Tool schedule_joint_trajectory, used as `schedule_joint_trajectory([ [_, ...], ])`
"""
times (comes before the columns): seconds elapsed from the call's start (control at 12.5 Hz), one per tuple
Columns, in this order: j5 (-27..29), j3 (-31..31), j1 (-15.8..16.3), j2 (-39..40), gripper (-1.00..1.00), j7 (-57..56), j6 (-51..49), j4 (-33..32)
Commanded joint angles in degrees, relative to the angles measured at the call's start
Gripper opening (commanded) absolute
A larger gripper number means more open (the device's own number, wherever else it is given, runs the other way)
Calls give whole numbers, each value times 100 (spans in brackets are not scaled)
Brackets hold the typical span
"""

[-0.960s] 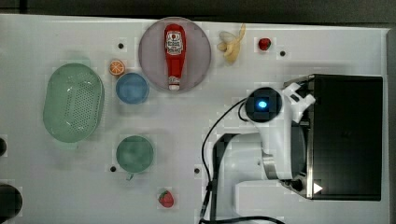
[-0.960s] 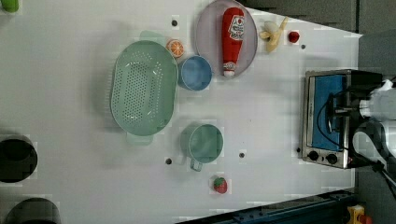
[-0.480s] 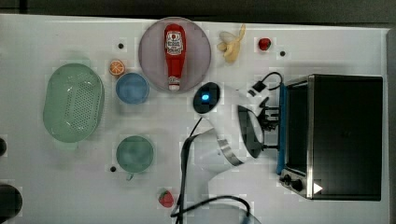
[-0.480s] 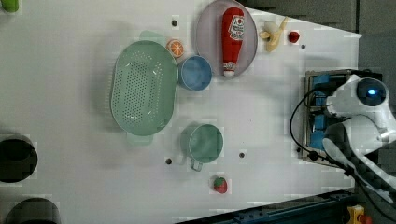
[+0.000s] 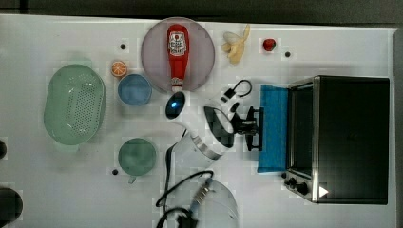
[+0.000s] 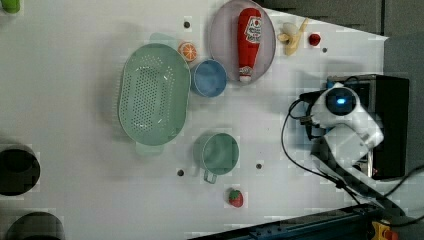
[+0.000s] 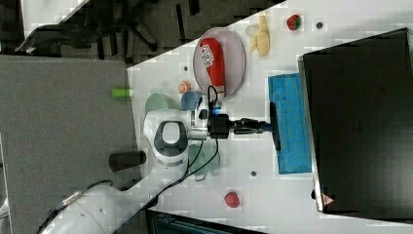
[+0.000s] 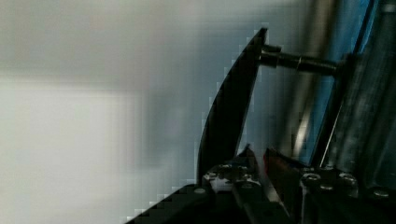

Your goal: Flap open oven.

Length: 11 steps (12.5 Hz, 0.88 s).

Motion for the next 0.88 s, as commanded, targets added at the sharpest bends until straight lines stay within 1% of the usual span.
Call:
schedule_joint_trajectory([
  [0.08, -50, 27, 150, 400, -65, 1016, -86, 163],
  [0.32, -16, 37, 215, 618, -65, 1403, 4, 379],
  [0.48, 133, 33, 193, 469, -65, 1403, 56, 460],
  [0.56, 323, 32, 173, 357, -65, 1402, 103, 459],
  [0.64, 686, 30, 149, 212, -65, 1382, 253, 458],
  [0.88, 2170, 34, 114, -334, -65, 1319, 581, 450],
])
